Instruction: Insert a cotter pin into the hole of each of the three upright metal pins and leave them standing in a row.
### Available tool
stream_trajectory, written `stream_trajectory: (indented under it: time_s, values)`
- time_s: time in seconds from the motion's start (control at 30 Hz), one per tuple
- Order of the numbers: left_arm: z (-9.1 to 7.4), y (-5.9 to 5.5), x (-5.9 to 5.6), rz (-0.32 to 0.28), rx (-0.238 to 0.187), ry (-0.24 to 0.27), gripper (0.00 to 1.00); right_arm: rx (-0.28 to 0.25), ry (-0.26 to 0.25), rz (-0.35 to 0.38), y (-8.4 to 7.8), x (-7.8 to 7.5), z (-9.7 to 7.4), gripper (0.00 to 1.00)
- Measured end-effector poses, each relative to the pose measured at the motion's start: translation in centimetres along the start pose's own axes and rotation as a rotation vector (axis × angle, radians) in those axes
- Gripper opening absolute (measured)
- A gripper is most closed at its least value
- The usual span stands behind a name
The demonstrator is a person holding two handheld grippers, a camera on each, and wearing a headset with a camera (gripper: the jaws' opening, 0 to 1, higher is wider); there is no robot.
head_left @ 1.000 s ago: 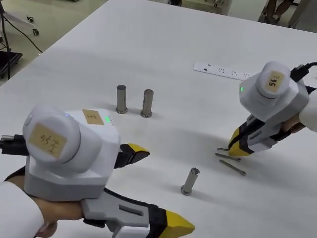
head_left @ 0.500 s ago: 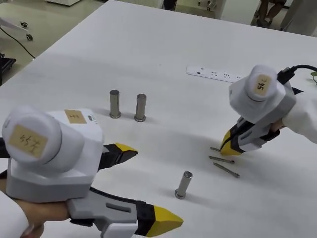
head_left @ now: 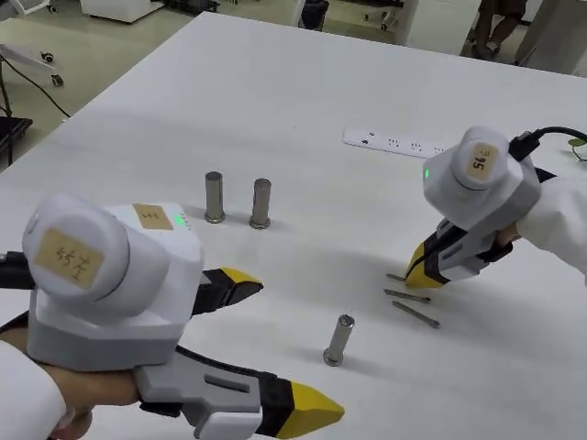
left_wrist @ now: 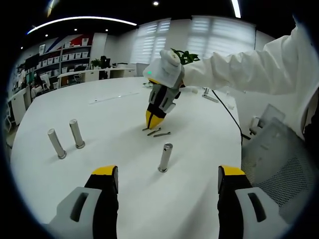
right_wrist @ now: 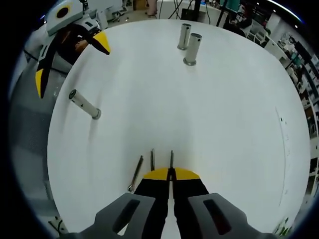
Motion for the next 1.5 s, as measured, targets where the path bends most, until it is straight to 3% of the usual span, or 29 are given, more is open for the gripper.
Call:
stream_trajectory:
  time_s: [0.2, 0.33, 0.57, 0.87, 1.23, 1.33, 1.5]
  values:
    - [-0.5, 0.4, 0.3, 0.001, 0.000, 0.014, 0.79, 0.027, 0.001, -0.061, -0.1, 0.1, -0.2, 0.00]
    - [-0.9, 1.1, 0.8, -0.004, -0.023, 0.030, 0.78, 0.032, -0.046, -0.071, -0.4, 0.0, -1.2, 0.00]
    - [-1.1, 1.9, 1.2, -0.013, -0.046, 0.042, 0.76, -0.048, -0.153, -0.047, -0.2, 0.4, -3.5, 0.00]
    - [-1.0, 2.9, 1.2, -0.030, -0.077, 0.049, 0.71, -0.131, -0.272, -0.095, -0.2, 2.0, -6.7, 0.00]
    - [0.2, 4.8, 0.5, -0.035, -0.109, 0.029, 0.62, -0.250, -0.431, -0.130, 1.5, 3.2, -9.7, 0.00]
    - [0.6, 5.3, 0.4, -0.040, -0.115, 0.022, 0.58, -0.251, -0.502, -0.208, 2.2, 3.6, -10.5, 0.00]
    - [1.6, 6.6, 0.0, -0.012, -0.123, 0.005, 0.49, -0.273, -0.550, -0.215, 2.9, 4.5, -11.0, 0.00]
Point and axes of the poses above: the centre of the closed fingertips' face, and the gripper's own axes: z roughly forward along the fingers, x roughly to its left, y roughly out of its top, the point moved 1 cm from there along -z, roughly backward along the fingers, and after that the axes turned 1 degree about z, right-handed, at the moved point
